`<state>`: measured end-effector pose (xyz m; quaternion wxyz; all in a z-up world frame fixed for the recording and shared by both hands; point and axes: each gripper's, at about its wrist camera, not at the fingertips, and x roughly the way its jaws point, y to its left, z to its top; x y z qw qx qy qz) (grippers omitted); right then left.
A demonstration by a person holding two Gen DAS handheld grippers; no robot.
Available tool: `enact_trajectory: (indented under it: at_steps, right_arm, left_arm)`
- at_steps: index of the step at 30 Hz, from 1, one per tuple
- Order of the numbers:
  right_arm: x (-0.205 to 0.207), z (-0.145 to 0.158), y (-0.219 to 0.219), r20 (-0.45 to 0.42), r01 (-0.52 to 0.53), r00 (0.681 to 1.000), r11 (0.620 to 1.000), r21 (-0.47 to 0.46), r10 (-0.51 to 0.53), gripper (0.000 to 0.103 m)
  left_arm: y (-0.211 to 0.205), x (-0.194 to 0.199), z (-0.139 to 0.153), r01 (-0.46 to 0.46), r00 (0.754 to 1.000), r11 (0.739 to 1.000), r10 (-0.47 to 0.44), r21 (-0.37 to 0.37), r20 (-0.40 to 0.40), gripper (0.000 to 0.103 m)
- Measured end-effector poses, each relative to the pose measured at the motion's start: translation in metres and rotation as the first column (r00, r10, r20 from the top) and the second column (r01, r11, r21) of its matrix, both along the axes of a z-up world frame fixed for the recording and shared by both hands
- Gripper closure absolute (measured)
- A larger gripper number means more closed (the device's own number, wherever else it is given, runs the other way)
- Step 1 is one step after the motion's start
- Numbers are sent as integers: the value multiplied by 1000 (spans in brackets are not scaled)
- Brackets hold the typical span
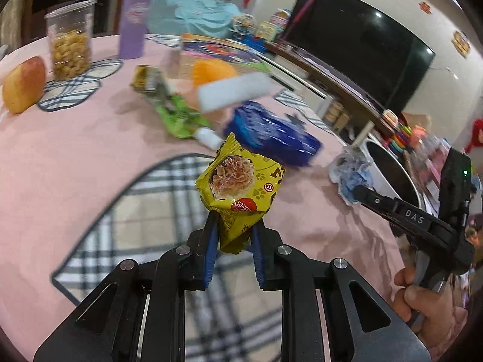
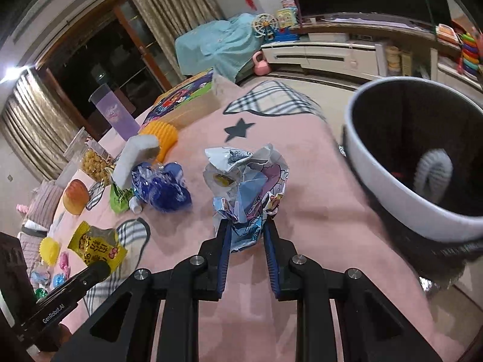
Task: Collect trash
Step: 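Carry the yellow snack bag and crumpled wrapper over the trash bin with both tools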
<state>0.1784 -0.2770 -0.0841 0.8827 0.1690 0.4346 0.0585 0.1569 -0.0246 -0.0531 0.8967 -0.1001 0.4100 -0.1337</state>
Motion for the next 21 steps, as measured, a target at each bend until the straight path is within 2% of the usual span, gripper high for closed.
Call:
enact_trajectory:
  at_steps: [21]
  right_arm:
    - [-56,12,-56,19,82,996,995,54,-83,81]
  left_arm:
    - [-98,-12,13,191,982,981,-191,25,2,84]
